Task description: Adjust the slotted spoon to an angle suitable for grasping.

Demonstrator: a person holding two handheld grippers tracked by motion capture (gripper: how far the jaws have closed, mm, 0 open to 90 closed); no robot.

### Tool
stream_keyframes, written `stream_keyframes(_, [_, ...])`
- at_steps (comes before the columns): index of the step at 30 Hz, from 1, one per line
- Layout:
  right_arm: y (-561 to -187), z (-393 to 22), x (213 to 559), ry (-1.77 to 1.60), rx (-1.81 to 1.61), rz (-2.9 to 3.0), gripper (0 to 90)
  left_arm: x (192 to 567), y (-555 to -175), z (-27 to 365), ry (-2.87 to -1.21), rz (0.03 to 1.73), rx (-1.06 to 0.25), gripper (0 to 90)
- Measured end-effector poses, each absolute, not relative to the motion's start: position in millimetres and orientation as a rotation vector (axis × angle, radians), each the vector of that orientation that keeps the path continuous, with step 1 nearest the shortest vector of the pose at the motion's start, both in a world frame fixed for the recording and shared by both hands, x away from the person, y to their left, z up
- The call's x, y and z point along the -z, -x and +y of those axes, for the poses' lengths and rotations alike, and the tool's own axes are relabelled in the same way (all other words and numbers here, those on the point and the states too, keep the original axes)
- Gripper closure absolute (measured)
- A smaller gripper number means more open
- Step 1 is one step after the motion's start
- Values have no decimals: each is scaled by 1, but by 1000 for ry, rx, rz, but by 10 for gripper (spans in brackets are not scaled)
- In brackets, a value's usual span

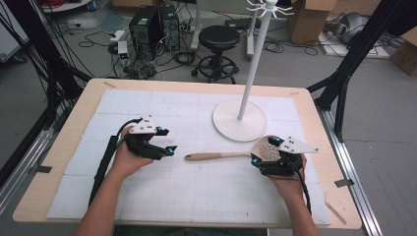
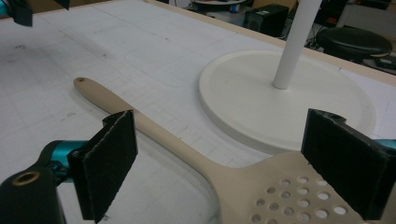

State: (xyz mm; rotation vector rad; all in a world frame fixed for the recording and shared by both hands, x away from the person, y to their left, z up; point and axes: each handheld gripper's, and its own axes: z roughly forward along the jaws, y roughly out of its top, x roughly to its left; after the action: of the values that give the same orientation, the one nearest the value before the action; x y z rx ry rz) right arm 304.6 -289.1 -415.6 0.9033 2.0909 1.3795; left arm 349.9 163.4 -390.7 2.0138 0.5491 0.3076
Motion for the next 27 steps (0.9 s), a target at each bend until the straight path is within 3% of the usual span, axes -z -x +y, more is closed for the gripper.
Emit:
stream_keyframes(3, [-305, -288, 416, -908, -1381, 2097, 96, 388, -350, 172, -1947, 582, -305, 230])
stream_keyframes(6, [-305, -289, 416, -908, -1387, 2099, 96, 384, -349, 172, -1895, 602, -302, 229])
stream_keyframes(18, [-305, -290, 412, -921, -1396, 2077, 96, 386, -347, 170, -1913, 576, -367, 140])
stream_keyframes(27, [-306, -285, 413, -899, -1380, 2100, 96, 381, -344, 192, -1864, 608, -439, 120])
